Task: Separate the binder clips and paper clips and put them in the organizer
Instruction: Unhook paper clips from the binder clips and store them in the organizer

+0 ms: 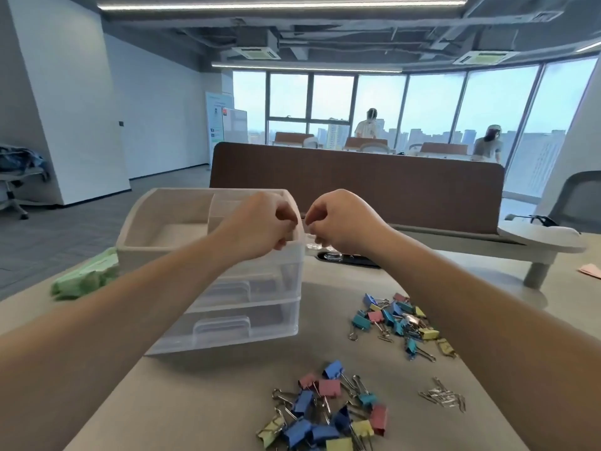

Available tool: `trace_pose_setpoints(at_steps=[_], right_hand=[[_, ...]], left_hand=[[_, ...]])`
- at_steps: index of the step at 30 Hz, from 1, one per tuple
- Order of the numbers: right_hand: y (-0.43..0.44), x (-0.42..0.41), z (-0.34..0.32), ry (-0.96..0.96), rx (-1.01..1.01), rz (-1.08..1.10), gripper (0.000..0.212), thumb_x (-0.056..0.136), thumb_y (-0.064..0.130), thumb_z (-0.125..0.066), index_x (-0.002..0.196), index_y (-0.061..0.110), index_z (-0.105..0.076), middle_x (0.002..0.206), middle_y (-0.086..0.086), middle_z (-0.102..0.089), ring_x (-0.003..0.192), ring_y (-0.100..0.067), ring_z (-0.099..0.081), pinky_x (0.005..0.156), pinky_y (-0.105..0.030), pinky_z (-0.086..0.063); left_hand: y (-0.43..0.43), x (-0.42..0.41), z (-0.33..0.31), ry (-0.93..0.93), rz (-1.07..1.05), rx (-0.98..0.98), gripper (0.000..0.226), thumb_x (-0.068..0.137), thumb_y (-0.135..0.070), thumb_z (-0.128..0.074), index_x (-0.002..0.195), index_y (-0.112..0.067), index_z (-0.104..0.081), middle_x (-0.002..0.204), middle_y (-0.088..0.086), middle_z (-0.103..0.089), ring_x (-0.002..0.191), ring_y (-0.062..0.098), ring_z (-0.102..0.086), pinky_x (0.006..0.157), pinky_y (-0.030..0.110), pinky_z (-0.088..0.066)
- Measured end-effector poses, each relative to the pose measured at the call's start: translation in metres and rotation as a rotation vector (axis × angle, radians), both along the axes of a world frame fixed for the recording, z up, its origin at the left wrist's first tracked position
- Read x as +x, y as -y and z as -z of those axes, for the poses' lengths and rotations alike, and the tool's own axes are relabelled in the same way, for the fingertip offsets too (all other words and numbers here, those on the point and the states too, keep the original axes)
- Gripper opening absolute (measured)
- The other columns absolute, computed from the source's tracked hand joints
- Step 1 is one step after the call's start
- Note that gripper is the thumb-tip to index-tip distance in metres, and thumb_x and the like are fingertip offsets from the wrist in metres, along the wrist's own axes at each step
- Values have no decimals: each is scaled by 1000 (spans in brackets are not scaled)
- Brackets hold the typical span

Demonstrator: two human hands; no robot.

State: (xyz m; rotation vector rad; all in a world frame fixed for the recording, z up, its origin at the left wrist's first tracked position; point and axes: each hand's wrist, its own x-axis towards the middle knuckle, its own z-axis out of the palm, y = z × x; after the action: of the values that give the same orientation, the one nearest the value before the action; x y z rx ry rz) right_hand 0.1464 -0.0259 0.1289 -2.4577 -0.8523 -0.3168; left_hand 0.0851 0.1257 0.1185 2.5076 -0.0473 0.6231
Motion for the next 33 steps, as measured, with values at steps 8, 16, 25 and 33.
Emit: trace_pose_setpoints(at_steps=[8, 16, 25, 33], right_hand=[[116, -27, 49, -111, -204, 148, 11, 91, 13, -63, 93, 15, -74, 75, 9, -66, 70, -9, -65, 78, -33, -58], [215, -38, 118, -338, -441, 220, 12, 91, 21, -68, 101, 20, -75, 81, 14, -67, 74, -4, -66, 75, -22, -56], [246, -39, 164, -347, -517, 273, 21, 86, 20, -69, 106, 24, -67, 104, 5, -64, 91, -14, -62, 87, -33, -56], [237, -40, 169, -355, -375, 202, 11, 91, 26, -67, 101, 28, -67, 103, 8, -61, 89, -9, -58, 82, -25, -52]], left_hand=[[108, -11, 48, -186, 209, 127, 17, 96, -24, -54, 94, -17, -69, 72, -6, -64, 65, 8, -64, 60, 22, -50], [185, 4, 112, -439, 440, 454, 35, 93, -22, -60, 127, -19, -61, 122, 0, -63, 104, 16, -60, 82, 25, -45], [207, 29, 149, -530, 576, 665, 64, 90, -25, -64, 148, -28, -36, 138, 0, -42, 120, 20, -46, 94, 32, -39], [205, 40, 160, -469, 579, 462, 35, 86, -32, -69, 120, -30, -61, 113, -9, -52, 99, 12, -53, 86, 36, -48]])
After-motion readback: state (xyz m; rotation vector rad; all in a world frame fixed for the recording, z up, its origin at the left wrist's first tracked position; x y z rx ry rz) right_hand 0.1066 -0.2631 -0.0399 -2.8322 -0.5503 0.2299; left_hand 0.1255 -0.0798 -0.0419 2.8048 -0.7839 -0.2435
